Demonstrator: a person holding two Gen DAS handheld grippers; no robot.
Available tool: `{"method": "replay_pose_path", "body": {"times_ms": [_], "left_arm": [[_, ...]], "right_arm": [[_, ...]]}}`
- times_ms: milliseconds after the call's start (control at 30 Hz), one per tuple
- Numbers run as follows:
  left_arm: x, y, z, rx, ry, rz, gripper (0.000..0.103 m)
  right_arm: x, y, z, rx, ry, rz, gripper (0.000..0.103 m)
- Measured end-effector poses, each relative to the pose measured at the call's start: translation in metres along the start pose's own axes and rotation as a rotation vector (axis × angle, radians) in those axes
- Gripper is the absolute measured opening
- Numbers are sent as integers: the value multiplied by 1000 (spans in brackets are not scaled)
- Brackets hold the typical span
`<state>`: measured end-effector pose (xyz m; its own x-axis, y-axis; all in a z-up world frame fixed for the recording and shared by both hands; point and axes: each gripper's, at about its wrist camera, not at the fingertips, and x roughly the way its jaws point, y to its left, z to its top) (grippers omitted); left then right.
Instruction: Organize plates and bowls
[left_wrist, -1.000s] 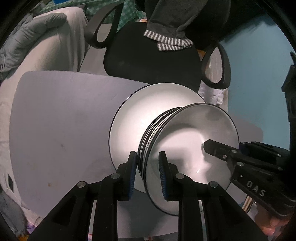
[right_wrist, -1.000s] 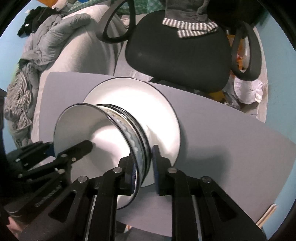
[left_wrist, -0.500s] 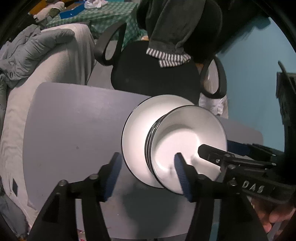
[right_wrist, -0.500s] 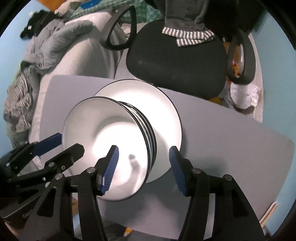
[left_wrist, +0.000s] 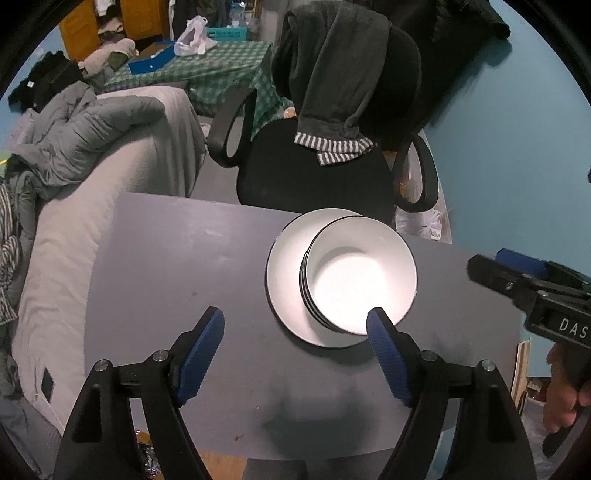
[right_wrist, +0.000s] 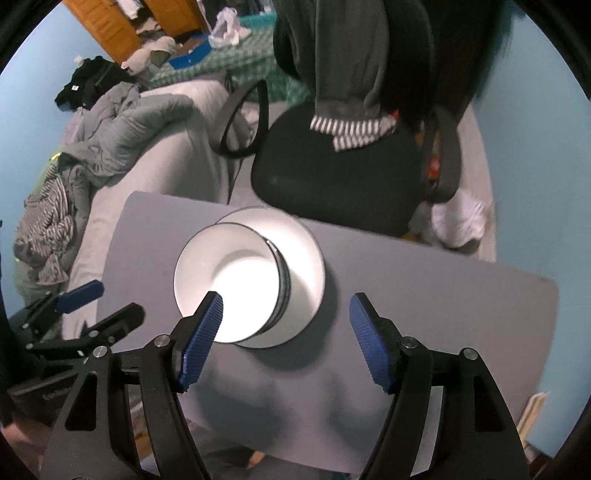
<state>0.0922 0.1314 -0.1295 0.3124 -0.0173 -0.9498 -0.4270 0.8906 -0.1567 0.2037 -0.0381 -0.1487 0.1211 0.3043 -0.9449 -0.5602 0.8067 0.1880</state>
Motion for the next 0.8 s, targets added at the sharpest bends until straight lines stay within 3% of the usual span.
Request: {"method": "replay_pose_path", "body": {"times_ms": [367, 600, 800], "left_arm": [[-62, -12, -3, 20, -116, -23, 82], [-109, -23, -5, 22, -276, -17, 89], [-130, -31, -5, 60, -337, -7, 89]], "right_arm": [[-62, 5, -12, -25, -148, -56, 71], [-96, 8, -17, -17, -225, -112, 71], [-117, 10, -20, -7, -274, -152, 72]]}}
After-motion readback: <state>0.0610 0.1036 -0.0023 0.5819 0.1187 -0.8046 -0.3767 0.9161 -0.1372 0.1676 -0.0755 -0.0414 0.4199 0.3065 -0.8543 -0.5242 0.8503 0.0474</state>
